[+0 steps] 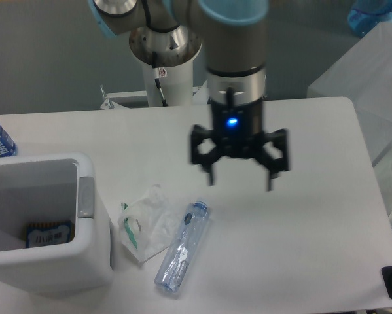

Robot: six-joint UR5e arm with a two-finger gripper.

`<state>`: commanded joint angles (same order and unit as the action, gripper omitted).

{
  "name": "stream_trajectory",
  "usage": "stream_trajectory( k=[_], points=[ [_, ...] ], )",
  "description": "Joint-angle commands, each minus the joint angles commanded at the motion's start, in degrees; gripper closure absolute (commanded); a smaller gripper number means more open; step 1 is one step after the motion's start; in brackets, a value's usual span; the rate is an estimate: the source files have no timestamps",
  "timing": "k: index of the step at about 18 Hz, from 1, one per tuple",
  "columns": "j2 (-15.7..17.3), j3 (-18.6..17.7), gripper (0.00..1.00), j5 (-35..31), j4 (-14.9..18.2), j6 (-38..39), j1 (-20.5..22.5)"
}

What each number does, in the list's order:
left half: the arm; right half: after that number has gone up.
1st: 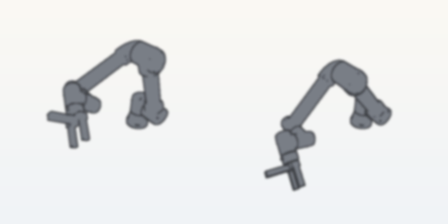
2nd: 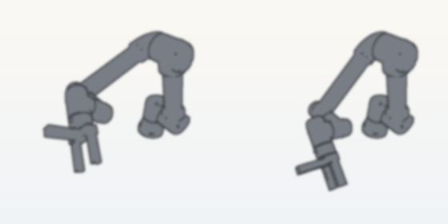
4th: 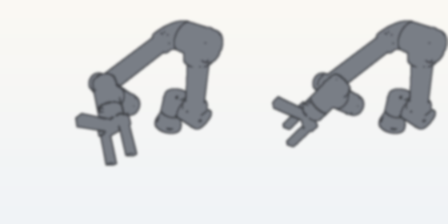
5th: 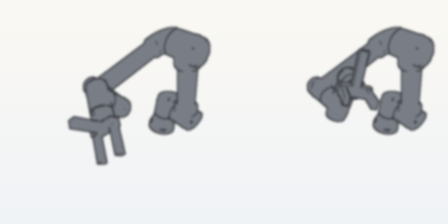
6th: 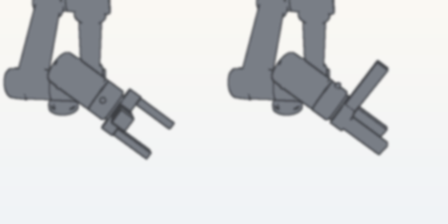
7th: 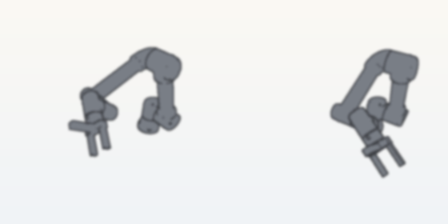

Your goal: Open the trash can

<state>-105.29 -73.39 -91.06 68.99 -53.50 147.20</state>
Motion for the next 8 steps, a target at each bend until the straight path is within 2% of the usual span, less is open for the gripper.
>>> stream_trajectory(
  k=[3, 8],
  points=[
    [0.0, -0.88, 0.0, 0.0, 0.0, -4.58, 2.12],
    [0.0, -1.32, 0.0, 0.26, -0.09, -5.12, 3.44]
  ],
)
